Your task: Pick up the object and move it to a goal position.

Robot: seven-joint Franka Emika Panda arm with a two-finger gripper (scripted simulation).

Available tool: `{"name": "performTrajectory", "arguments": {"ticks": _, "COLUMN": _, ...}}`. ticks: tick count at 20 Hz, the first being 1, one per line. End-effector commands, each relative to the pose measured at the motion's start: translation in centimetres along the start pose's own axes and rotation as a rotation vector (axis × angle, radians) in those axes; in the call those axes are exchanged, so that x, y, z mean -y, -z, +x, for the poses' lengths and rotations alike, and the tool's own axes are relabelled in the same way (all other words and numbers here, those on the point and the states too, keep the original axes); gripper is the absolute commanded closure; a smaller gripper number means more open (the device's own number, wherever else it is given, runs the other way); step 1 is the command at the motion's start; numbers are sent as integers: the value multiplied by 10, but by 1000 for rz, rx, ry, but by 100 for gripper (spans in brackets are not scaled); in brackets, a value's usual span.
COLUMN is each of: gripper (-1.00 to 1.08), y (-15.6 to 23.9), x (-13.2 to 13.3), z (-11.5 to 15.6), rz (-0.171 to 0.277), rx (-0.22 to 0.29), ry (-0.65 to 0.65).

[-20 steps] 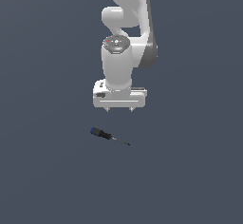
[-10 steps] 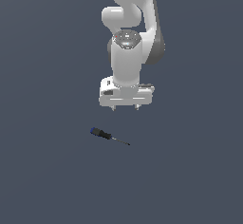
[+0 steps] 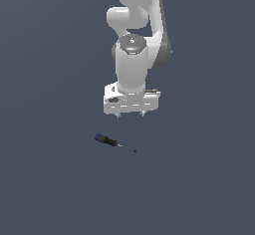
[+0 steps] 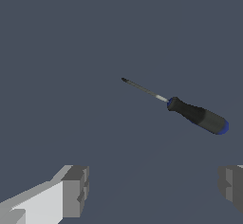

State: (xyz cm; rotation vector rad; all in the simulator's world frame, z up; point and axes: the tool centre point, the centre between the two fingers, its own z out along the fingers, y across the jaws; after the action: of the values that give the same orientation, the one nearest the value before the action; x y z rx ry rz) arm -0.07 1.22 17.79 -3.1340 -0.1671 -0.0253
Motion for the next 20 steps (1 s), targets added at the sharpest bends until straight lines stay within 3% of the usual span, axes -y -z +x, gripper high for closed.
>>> {"name": "performTrajectory", "arguments": {"ticks": 1, "gripper": -92, "y": -3, "x": -2, "z": 2, "rz": -1, "rx": 1, "ry": 32}}
{"name": "performTrajectory", "arguments": {"ticks": 20, "gripper": -92, "y": -46, "x": -31, "z": 24, "rz": -10, "rx": 15, "ry": 475}}
